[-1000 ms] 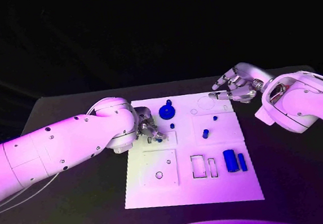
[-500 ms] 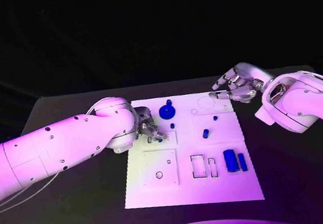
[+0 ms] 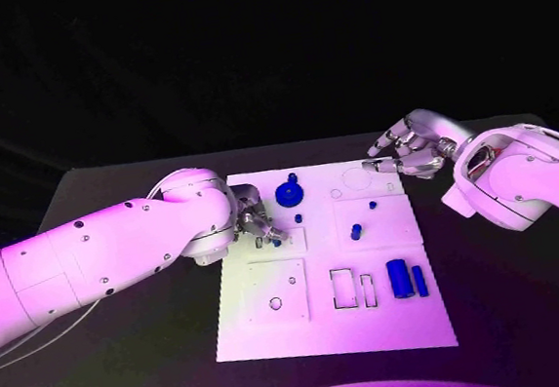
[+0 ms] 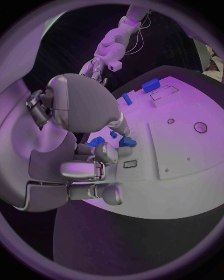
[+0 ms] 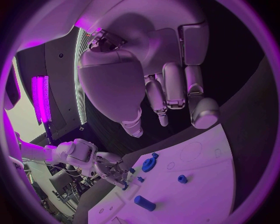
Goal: Assemble the parts on the task board
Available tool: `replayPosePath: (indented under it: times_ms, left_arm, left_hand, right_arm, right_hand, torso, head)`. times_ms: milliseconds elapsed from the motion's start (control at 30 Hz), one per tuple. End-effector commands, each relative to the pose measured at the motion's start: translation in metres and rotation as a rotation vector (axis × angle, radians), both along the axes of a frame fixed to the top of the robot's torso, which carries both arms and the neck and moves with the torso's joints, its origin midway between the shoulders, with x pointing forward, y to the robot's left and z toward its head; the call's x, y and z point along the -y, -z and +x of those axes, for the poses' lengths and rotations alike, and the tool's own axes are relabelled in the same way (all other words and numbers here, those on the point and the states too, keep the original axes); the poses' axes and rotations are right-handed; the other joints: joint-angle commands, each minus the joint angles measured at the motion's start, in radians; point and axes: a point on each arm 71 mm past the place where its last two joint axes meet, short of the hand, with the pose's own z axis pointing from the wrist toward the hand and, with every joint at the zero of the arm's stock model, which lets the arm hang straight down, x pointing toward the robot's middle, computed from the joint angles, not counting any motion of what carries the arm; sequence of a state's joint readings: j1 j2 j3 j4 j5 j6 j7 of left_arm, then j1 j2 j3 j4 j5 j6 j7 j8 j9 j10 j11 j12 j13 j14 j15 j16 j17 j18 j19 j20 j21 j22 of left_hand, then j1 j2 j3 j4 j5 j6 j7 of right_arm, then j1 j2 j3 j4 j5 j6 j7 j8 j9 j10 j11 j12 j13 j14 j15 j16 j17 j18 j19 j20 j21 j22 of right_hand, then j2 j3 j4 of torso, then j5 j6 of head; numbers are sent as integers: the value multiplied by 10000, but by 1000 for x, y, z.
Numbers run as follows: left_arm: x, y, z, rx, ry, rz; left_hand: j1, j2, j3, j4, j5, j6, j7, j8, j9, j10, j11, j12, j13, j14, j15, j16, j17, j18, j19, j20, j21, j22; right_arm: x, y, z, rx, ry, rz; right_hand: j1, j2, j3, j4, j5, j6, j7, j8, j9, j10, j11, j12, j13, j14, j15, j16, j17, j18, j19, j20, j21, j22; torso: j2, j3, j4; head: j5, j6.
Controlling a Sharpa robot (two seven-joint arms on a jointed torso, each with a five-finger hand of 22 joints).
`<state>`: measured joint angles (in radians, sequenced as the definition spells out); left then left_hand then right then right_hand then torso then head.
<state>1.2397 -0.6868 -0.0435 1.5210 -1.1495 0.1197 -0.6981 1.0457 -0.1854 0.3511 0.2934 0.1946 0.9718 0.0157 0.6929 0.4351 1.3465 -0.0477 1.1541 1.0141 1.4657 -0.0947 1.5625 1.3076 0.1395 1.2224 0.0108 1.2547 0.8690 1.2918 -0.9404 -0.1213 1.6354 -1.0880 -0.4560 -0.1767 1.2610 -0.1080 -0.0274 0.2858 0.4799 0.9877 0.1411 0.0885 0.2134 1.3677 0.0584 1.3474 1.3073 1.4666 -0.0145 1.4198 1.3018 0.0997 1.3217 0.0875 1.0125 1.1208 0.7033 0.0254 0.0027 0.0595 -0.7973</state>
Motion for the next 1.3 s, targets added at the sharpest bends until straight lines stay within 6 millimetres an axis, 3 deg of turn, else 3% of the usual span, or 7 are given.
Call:
replayPosePath:
  times_ms: [33, 200, 433, 600, 933, 1300]
  left_arm:
    - [-1, -2, -1, -71, -207, 136]
    - [-2, -8, 1, -75, -178, 137]
    - [-3, -12, 7, -62, -200, 237]
    - [-2, -15, 13, -153, -210, 312]
    - [0, -14, 26, -748, 22, 877]
    - [5, -10, 30, -1338, 299, 1228]
  left_hand:
    - [-54, 70, -103, -3, 61, 40, 43, 48, -24, 37, 4, -30, -38, 1022, -53, 31, 2531, -89, 54, 15, -44, -16]
    - [-115, 84, -614, 2, 65, 18, 64, 48, -164, -20, 25, -78, -118, 1008, -34, 4, 2479, -79, 18, 24, -88, -82]
    - [-81, 273, -1282, 6, 71, -20, 90, 44, -347, -130, 48, -210, -321, 981, -15, -47, 2384, -55, -54, 37, -169, -216]
    - [-3, 440, -1753, -1, 70, -208, 200, -157, -584, -337, 141, -465, -664, 941, 57, -124, 2243, -23, -168, 71, -294, -416]
    - [242, 630, -1894, -9, 80, -286, 287, -372, -809, -511, 218, -689, -948, 934, 124, -139, 2216, -16, -201, 119, -335, -465]
    - [452, 770, -1816, -13, 84, -269, 316, -471, -931, -560, 245, -742, -1025, 932, 151, -143, 2209, -8, -229, 148, -362, -503]
  right_arm:
    - [0, 1, 0, -36, -69, -69]
    - [0, 2, 1, -50, -52, -79]
    - [0, 3, 1, -87, -33, -23]
    - [1, 4, 2, -108, -2, -10]
    - [0, 5, 2, -155, -9, -22]
    - [-1, 5, 2, -175, -60, -14]
  right_hand:
    - [-50, 24, -77, 8, 38, 63, -32, 47, 11, -11, -28, -5, 233, 418, -45, -55, 14, 195, -27, -2, -23, 11]
    - [-65, 28, -93, 10, 37, 61, -32, 48, 12, -9, -29, -5, 232, 420, -46, -57, 14, 196, -25, -3, -33, 6]
    - [-111, 48, -128, 21, 40, 55, -33, 48, 14, -5, -30, -2, 230, 423, -48, -61, 14, 195, -14, -6, -41, 5]
    - [-142, 64, -150, 27, 43, 49, -32, 48, 15, 0, -30, 2, 232, 424, -49, -65, 13, 194, -8, -7, -47, 3]
    - [-142, 64, -150, 27, 43, 49, -32, 48, 15, 0, -30, 2, 232, 424, -49, -65, 13, 194, -8, -7, -47, 3]
    - [-161, 79, -164, 28, 50, 48, -33, 49, 16, 14, -30, 16, 245, 430, -49, -56, 32, 192, 2, -8, -42, 10]
  torso:
    - [-6, 4, -1]
    - [1, 5, -9]
    - [10, 8, -5]
    - [12, 6, -14]
    - [9, 11, 9]
    - [2, 0, -8]
  head:
    - [11, 7]
    - [4, 26]
    - [-15, 46]
    - [-12, 44]
    - [-49, 33]
    - [-17, 12]
